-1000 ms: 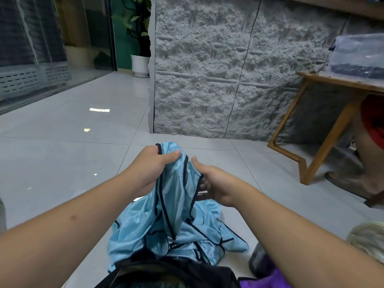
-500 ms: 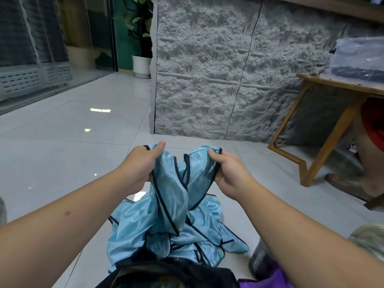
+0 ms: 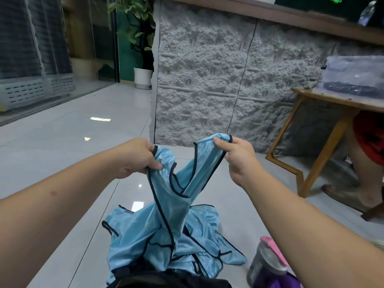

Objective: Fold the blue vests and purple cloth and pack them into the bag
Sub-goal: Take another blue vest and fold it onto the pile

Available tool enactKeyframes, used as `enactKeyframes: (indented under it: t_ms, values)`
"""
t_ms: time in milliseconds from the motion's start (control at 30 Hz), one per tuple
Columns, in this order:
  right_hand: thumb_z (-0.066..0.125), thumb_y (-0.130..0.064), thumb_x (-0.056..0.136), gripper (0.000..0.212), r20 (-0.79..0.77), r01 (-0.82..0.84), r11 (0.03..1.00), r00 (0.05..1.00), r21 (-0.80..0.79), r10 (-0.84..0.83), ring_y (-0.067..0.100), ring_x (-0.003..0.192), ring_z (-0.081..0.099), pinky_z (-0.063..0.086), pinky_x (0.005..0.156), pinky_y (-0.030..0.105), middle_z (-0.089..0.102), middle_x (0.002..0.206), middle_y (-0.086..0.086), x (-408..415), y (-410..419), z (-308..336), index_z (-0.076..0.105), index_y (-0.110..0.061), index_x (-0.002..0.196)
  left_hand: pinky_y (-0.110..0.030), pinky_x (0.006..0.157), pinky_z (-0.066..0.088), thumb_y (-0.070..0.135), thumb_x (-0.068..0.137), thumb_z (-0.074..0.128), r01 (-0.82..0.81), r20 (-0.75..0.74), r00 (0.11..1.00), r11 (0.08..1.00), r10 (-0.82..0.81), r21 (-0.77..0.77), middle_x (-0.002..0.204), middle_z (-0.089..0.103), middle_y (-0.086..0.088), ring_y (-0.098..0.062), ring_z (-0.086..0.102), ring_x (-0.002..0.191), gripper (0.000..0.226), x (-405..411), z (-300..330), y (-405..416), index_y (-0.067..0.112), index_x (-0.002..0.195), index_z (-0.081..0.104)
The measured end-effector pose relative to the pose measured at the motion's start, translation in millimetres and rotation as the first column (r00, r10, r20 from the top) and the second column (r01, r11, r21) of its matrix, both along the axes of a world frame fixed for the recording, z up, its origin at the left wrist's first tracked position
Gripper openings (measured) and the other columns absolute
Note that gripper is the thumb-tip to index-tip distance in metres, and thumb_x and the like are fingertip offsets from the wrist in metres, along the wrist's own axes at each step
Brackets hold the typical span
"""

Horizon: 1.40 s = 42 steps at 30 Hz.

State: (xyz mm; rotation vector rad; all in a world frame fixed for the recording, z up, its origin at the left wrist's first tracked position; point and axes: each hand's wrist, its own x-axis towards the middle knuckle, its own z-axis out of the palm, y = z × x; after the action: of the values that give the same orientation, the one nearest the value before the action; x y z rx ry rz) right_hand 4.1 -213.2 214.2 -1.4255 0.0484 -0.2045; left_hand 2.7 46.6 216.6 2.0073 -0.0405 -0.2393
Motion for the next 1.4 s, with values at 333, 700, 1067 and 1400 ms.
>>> enactKeyframes:
  t_ms: [333,700,1067,1400]
  values:
    - [0.073,-0.001,0.092,0.008,0.159,-0.007,0.999,0.987,0.053,-0.001,0.020,0.081,0.072,0.057,0.070,0.031,0.078,0.089,0.004,-20.2,-0.4,86.3,0.075,-0.006,0.099,-0.030,0.086,0.056,0.022,0.093,0.076,-0.073,0.251,0.950,0.910,0.188,-0.407,0.094,0.081,-0.002,-0.016,0.075,0.089,0.015,-10.5,64.0,-0.8,0.009,0.101,0.078]
    - [0.064,-0.004,0.100,0.012,0.291,0.019,0.998,0.956,0.061,-0.036,0.026,0.089,0.077,0.063,0.080,0.042,0.080,0.101,0.012,-45.4,-13.8,166.3,0.075,-0.007,0.104,-0.030,0.080,0.063,-0.009,0.094,0.064,0.062,0.509,0.827,0.861,0.239,-0.505,0.095,0.081,0.001,-0.016,0.077,0.090,0.036,-30.2,138.5,10.2,0.024,0.107,0.071]
    - [0.064,-0.017,0.103,0.014,0.165,0.104,0.947,0.973,0.303,-0.160,0.027,0.088,0.079,0.063,0.065,0.036,0.078,0.113,0.014,-43.4,-43.0,156.1,0.072,-0.009,0.111,-0.032,0.077,0.061,0.003,0.098,0.066,-0.127,0.401,0.800,0.779,0.447,-0.613,0.095,0.080,-0.001,-0.021,0.075,0.088,0.018,-25.7,129.8,43.0,0.018,0.104,0.075]
    - [0.065,-0.025,0.102,0.028,0.071,0.121,0.919,0.985,0.375,-0.159,0.031,0.075,0.079,0.060,0.050,0.044,0.076,0.114,0.016,-41.2,-51.7,137.3,0.069,-0.008,0.124,-0.036,0.074,0.063,-0.002,0.090,0.072,-0.124,0.369,0.813,0.752,0.451,-0.647,0.095,0.078,-0.012,-0.029,0.074,0.085,0.013,-17.3,119.5,48.1,0.006,0.100,0.075]
